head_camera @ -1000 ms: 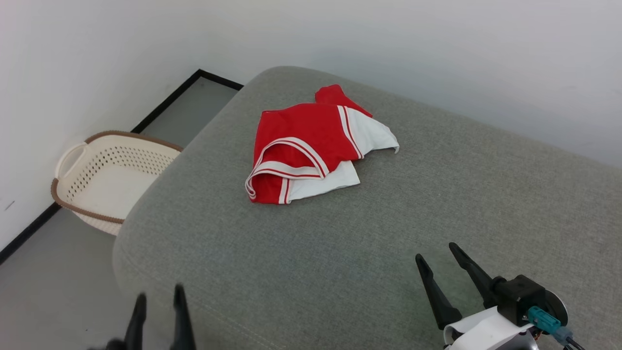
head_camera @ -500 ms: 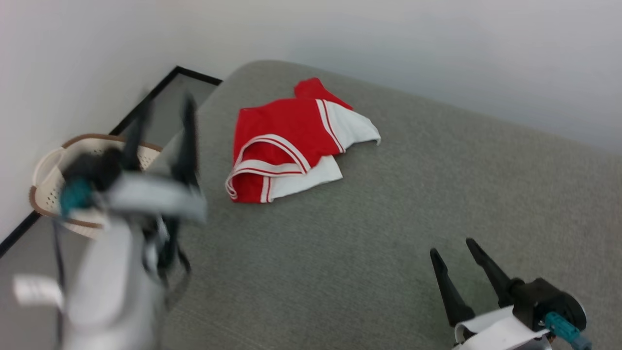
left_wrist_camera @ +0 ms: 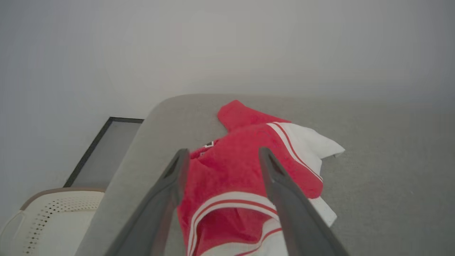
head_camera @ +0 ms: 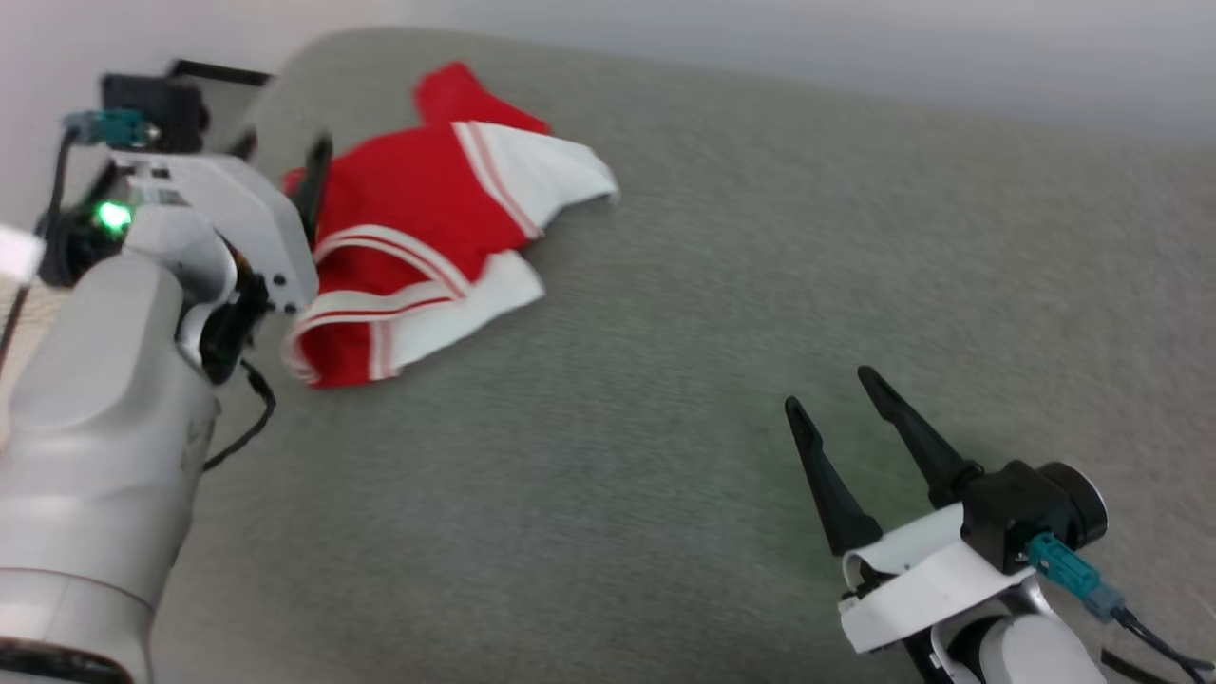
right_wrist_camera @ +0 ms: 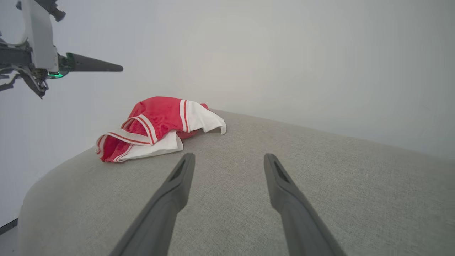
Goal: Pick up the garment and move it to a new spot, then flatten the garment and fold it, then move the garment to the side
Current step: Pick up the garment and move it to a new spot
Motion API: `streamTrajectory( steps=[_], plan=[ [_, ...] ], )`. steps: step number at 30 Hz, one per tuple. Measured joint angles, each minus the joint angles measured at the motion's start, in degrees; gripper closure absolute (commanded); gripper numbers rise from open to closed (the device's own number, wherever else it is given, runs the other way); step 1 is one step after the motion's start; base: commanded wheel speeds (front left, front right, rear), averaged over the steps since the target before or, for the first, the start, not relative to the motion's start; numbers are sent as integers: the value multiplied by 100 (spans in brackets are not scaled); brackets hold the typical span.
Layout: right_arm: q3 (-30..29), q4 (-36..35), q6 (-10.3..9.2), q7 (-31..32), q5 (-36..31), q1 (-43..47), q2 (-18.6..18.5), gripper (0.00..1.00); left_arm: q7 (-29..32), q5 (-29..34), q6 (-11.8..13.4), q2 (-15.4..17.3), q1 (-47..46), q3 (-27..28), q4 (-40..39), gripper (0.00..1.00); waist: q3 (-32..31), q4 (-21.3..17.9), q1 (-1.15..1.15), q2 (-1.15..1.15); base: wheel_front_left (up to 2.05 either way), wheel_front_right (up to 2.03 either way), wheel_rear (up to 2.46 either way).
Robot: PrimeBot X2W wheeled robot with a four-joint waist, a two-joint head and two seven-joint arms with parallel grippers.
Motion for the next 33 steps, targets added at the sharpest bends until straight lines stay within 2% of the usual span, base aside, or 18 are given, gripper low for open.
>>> streamTrajectory(
  steps=[4,9,15,21,30,31,32,33],
  plan=[
    [110,65,0,-62,13,-168,25,0,951,-755,-1,287,-132,-487,285,0,226,-304,0,0,0,0,0],
    [258,58,0,-99,19,-342,29,0,1633,-1519,0,567,-207,-682,446,0,488,-617,0,0,0,0,0],
    [300,-134,0,14,-37,-469,-19,0,1891,-2342,0,656,-296,-559,623,0,875,-848,0,0,0,0,0],
    [283,-338,0,107,-96,-529,-29,0,2059,-2709,0,623,-338,-666,782,0,1256,-1018,0,0,0,0,0],
    [230,-648,0,165,-225,-529,-15,0,2270,-2838,0,808,-636,-969,944,0,1640,-1208,0,0,0,0,0],
    [231,-670,0,176,-243,-529,-10,0,2331,-2909,1,812,-658,-980,973,22,1657,-1228,0,0,0,0,0],
    [232,-694,0,190,-250,-529,-3,0,2421,-2949,10,833,-679,-1011,966,55,1670,-1244,0,0,0,0,0],
    [231,-717,0,192,-261,-529,0,0,2463,-2972,18,858,-692,-1033,957,81,1684,-1255,0,0,0,0,0]
  ],
)
